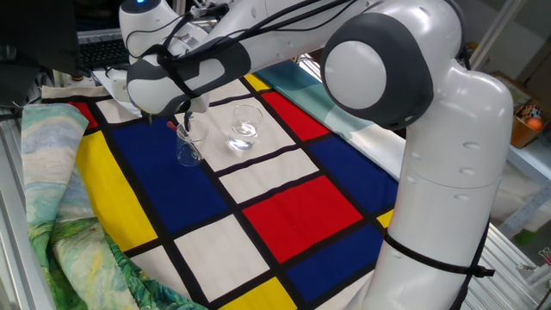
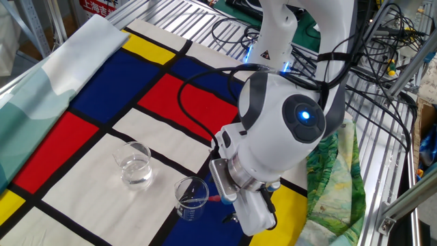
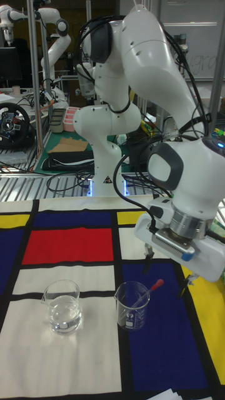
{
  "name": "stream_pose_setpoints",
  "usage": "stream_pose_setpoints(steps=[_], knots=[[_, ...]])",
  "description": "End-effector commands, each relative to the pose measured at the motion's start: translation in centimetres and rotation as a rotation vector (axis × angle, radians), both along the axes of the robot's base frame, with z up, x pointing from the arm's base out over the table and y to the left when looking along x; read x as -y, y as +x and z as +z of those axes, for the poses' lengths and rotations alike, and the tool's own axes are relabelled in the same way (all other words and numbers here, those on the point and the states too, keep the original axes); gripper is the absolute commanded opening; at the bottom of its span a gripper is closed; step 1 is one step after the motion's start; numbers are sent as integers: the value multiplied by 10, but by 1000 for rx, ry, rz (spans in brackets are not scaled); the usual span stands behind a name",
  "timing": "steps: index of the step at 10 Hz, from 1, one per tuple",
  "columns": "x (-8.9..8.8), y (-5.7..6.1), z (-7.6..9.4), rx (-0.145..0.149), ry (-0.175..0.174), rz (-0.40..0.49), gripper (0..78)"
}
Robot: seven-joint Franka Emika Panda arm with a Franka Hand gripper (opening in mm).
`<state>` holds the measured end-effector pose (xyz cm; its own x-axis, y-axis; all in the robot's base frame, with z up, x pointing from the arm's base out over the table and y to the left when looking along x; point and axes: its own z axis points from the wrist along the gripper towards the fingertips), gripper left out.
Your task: Transfer liquid using a dropper
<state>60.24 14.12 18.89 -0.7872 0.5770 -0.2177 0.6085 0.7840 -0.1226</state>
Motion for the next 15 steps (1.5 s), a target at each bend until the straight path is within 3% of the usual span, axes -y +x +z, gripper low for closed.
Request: stream_pose_setpoints(steps=[1, 14, 15], knots=[[0, 1, 1, 4, -1, -2, 12], [0, 1, 1, 4, -1, -2, 12], [5, -3, 26, -51, -44, 59, 12]])
